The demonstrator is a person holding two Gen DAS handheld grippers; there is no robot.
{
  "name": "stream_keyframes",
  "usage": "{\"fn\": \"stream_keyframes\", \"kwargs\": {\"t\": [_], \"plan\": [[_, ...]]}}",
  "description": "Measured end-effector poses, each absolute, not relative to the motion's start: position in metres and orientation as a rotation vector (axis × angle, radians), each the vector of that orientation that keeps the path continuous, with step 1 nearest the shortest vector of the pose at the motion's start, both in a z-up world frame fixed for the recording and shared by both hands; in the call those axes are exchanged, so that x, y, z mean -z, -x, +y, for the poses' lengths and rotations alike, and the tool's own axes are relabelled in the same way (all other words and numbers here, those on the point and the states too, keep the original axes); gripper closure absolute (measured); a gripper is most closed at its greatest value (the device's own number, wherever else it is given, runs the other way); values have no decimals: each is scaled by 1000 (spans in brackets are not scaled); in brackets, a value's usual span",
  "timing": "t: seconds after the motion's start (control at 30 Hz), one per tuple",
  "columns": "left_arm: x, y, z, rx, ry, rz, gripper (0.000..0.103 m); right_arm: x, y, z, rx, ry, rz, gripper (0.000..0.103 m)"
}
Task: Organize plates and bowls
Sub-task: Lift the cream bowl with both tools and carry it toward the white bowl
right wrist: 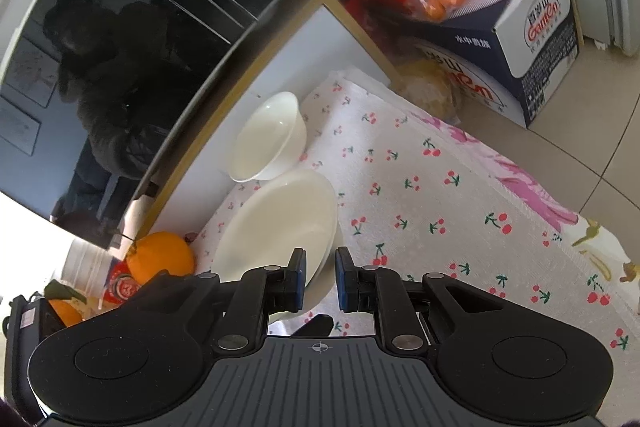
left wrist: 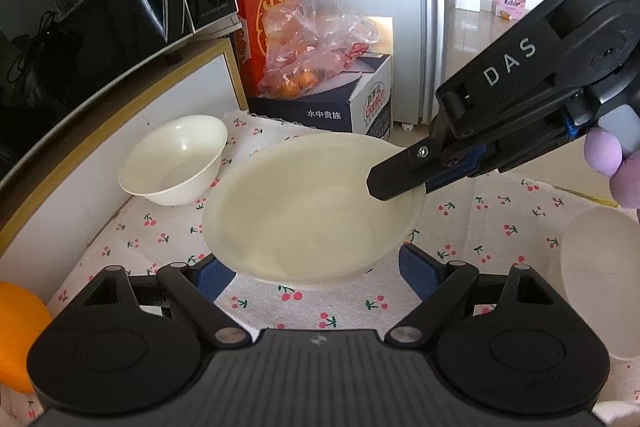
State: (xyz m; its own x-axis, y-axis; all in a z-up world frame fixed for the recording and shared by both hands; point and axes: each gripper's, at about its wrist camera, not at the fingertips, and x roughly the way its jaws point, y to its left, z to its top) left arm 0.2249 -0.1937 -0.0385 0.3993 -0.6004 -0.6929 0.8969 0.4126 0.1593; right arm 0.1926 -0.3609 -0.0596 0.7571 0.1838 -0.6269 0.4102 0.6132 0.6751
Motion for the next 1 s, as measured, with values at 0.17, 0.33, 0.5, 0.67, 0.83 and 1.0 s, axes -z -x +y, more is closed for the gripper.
{"fn": "stream_keyframes", "kwargs": {"t": [0.17, 0.33, 0.5, 0.67, 0.83, 1.0], "plan": [[29, -216, -195, 1008, -581, 580, 17, 45, -185, -362, 124, -898, 705, 88], [19, -206, -194, 998, -571, 568, 17, 30, -176, -362, 96, -873, 684, 88], [11, -195, -193, 981, -551, 559, 17, 17, -166, -363, 73, -850, 680, 88], [4, -186, -195, 938, -529, 554, 18, 2, -156, -361, 48, -825, 677, 88], [-4, -174, -193, 904, -504, 539, 20, -9, -143, -361, 35, -816, 691, 88], [-8, -161, -192, 882, -475, 544, 20, -20, -129, -359, 23, -783, 696, 88]]}}
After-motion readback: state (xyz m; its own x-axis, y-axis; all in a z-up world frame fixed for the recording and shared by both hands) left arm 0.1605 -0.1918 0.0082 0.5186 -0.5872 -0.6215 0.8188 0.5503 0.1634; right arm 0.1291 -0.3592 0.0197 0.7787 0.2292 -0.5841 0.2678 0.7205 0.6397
